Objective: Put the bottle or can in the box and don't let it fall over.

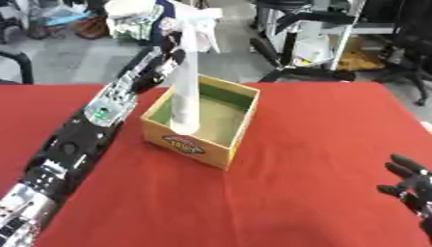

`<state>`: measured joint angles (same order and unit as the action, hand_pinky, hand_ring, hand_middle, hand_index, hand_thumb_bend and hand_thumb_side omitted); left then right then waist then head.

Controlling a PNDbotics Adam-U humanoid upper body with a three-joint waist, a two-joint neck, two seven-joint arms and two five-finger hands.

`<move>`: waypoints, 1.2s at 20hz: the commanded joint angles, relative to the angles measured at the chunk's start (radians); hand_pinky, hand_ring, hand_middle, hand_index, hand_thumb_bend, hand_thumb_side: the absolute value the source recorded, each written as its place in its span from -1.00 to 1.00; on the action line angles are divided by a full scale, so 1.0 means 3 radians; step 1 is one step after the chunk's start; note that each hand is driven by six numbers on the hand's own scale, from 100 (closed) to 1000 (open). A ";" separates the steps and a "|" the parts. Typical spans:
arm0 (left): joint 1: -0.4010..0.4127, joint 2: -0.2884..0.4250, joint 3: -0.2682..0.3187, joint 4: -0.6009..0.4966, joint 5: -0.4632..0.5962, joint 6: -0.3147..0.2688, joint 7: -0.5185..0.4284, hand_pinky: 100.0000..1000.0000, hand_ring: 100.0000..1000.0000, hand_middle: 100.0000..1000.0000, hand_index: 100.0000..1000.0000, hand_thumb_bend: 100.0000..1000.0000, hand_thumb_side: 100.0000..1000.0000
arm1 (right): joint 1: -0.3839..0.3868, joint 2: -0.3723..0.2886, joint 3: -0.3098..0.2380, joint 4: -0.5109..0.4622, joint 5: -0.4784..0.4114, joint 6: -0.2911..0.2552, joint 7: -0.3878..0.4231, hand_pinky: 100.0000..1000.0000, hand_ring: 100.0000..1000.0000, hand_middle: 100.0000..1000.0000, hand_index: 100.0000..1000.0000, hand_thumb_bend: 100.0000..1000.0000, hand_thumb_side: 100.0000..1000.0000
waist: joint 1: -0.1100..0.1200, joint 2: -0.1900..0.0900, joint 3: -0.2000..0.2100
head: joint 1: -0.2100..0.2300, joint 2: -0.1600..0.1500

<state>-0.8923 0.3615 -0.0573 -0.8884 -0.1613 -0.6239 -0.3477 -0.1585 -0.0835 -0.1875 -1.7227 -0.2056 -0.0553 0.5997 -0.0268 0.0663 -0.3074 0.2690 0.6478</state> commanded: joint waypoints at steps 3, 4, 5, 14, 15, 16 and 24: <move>0.0085 0.0234 0.0078 -0.0155 -0.0030 0.0217 -0.0029 0.26 1.00 1.00 1.00 -0.96 0.86 | -0.0024 -0.0045 -0.0045 -0.0082 0.0023 -0.0010 -0.0036 0.54 0.94 0.83 0.09 -1.00 -0.13 | -0.0008 -0.0020 0.0055 | -0.0062 -0.0034; 0.0127 0.0264 0.0088 -0.0202 -0.0025 0.0286 -0.0036 0.25 1.00 1.00 1.00 -0.96 0.88 | -0.0020 -0.0049 -0.0051 -0.0080 0.0028 -0.0014 -0.0041 0.54 0.94 0.83 0.09 -1.00 -0.13 | -0.0008 -0.0018 0.0066 | -0.0075 -0.0031; 0.0185 0.0295 0.0103 -0.0253 -0.0011 0.0355 -0.0042 0.24 1.00 1.00 1.00 -0.96 0.88 | -0.0016 -0.0052 -0.0060 -0.0079 0.0033 -0.0019 -0.0048 0.54 0.94 0.83 0.09 -1.00 -0.13 | -0.0008 -0.0017 0.0081 | -0.0093 -0.0030; 0.1149 0.0533 0.0295 -0.1421 0.0898 0.0851 -0.0148 0.09 1.00 1.00 1.00 -0.98 0.73 | 0.0021 -0.0094 -0.0131 -0.0073 0.0072 -0.0051 -0.0118 0.54 0.95 0.84 0.09 -1.00 -0.13 | 0.0005 -0.0001 0.0258 | -0.0268 -0.0024; 0.1310 0.0544 0.0328 -0.1610 0.1014 0.0896 -0.0157 0.08 1.00 1.00 0.99 -0.98 0.72 | 0.0028 -0.0102 -0.0143 -0.0072 0.0079 -0.0054 -0.0129 0.54 0.95 0.84 0.09 -1.00 -0.13 | 0.0009 0.0001 0.0287 | -0.0288 -0.0018; 0.1464 0.0556 0.0362 -0.1803 0.1120 0.0940 -0.0163 0.08 1.00 1.00 0.98 -1.00 0.70 | 0.0035 -0.0110 -0.0152 -0.0071 0.0085 -0.0059 -0.0139 0.54 0.95 0.84 0.09 -1.00 -0.13 | 0.0011 0.0002 0.0308 | -0.0303 -0.0012; 0.2448 0.0335 0.0767 -0.2890 0.1477 0.1224 -0.0106 0.05 1.00 0.99 0.94 -0.97 0.66 | 0.0090 -0.0163 -0.0234 -0.0050 0.0110 -0.0091 -0.0222 0.54 0.95 0.84 0.09 -1.00 -0.13 | 0.0016 -0.0007 0.0475 | -0.0393 0.0044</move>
<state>-0.1540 0.4594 0.1460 -1.7022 0.2682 -0.2693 -0.3870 -0.1258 -0.1051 -0.2491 -1.7246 -0.1759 -0.0804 0.5388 -0.0242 0.0756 -0.1631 0.1563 0.6584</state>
